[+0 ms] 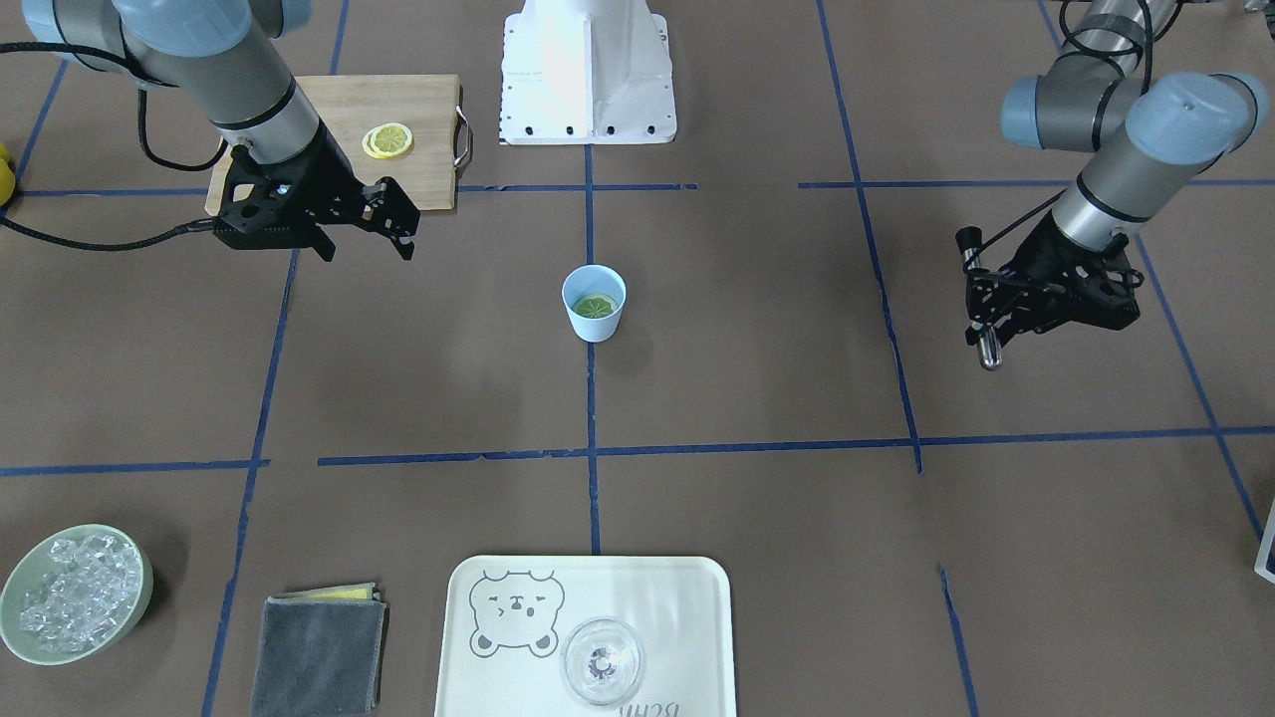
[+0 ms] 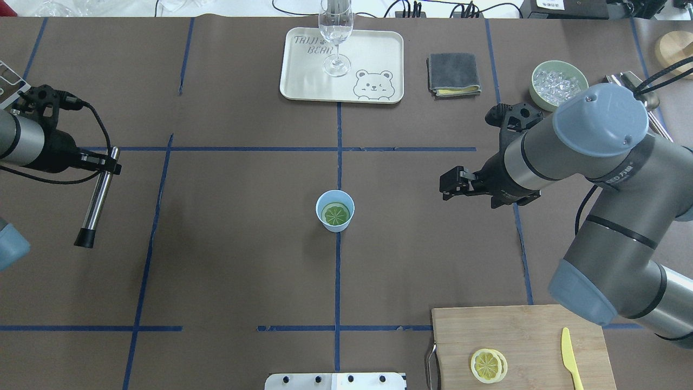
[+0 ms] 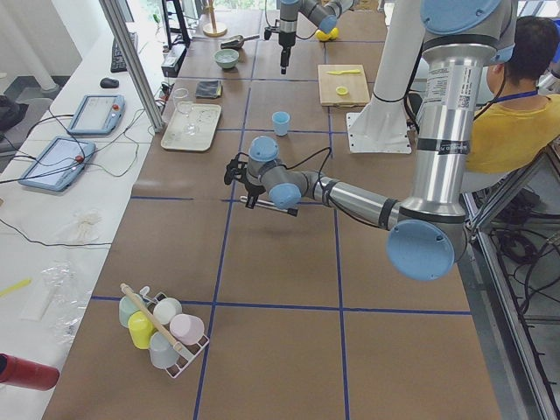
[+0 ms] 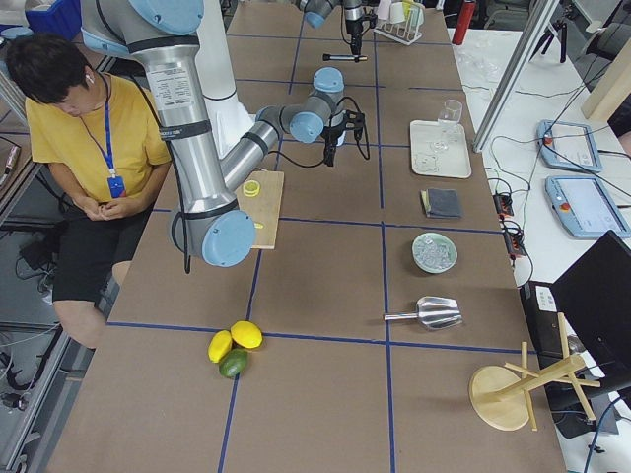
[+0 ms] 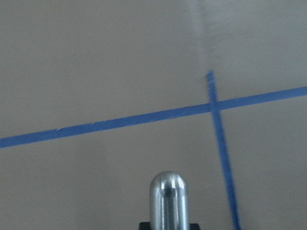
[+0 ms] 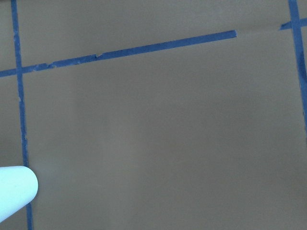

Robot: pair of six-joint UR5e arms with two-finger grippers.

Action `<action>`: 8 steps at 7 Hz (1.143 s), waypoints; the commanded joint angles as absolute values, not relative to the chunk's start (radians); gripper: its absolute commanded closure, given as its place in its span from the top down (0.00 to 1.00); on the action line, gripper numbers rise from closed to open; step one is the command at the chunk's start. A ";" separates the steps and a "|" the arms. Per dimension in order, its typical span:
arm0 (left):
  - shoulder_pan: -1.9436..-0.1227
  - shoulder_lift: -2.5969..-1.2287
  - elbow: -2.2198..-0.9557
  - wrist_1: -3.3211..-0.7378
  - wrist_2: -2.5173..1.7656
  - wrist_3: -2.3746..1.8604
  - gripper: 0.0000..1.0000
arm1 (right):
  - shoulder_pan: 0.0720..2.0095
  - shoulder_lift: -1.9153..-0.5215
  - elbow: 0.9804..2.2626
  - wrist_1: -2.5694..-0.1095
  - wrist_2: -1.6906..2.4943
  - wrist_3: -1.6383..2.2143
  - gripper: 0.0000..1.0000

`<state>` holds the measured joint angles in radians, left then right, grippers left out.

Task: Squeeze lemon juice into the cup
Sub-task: 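Grasp the steel muddler with the left gripper and lift it, then carry the muddler upright over the blue cup with the left gripper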

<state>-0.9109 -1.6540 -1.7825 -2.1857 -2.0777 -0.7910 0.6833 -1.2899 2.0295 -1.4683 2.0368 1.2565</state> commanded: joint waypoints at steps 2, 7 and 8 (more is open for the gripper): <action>-0.709 -1.761 -1.983 -2.169 -1.879 -0.778 0.00 | 0.712 -1.339 2.029 -1.448 2.045 1.235 1.00; -0.525 -2.100 -2.032 -2.064 -1.385 -0.787 0.00 | 0.776 -1.414 2.023 -1.443 2.046 1.147 1.00; -0.517 -2.103 -1.973 -2.258 -1.375 -0.787 0.00 | 0.785 -1.423 2.023 -1.443 2.048 1.123 1.00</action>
<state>-0.5402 -2.0867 -2.0128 -2.0983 -1.4370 -0.7895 0.7724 -1.4111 2.0234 -1.4435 2.0460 1.1448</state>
